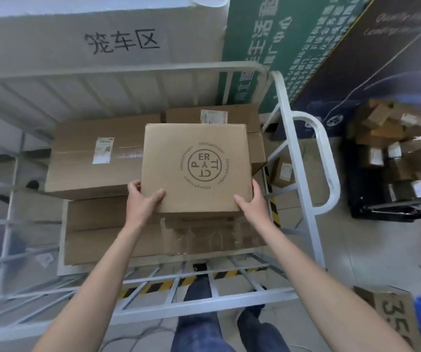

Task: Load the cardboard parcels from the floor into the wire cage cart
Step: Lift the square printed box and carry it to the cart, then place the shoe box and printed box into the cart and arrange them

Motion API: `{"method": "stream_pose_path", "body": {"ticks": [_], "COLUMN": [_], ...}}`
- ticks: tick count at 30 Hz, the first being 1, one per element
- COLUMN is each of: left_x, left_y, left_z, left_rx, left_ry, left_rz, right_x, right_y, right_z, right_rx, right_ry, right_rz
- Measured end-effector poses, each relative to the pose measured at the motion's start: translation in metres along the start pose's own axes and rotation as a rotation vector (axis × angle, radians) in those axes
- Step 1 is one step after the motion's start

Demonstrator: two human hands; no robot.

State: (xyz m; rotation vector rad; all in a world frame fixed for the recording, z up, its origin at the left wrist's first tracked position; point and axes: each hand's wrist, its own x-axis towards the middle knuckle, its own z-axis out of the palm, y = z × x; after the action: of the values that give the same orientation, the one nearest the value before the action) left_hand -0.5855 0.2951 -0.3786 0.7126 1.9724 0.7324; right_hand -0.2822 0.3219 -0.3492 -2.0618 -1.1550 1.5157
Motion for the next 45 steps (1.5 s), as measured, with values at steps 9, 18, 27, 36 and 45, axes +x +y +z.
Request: {"method": "stream_pose_path", "body": {"ticks": [9,18,27,36,45], "left_x": [-0.045,-0.159,-0.406,-0.602,-0.683], "left_y": [0.022,0.073,0.082,0.04,0.0], "left_z": [0.019,0.104,0.36,0.555,0.736], "left_rx": [0.155,0.408,0.612,0.886,1.088], "left_ry": [-0.021,0.028,-0.7,-1.17,-1.362], "left_rz": [0.004,0.2,0.648,0.898,1.031], "right_x": [-0.039,-0.131,-0.267,-0.386,-0.4], "right_y": [0.014,0.102,0.292,0.474,0.612], "right_z": [-0.041,-0.151,-0.324,-0.43,-0.513], "right_rx": [0.004,0.227,0.404,0.762,0.877], "right_ry": [-0.039,0.008,0.48,0.984,1.116], "right_rz": [-0.015,-0.064,-0.016,0.218,0.459]}}
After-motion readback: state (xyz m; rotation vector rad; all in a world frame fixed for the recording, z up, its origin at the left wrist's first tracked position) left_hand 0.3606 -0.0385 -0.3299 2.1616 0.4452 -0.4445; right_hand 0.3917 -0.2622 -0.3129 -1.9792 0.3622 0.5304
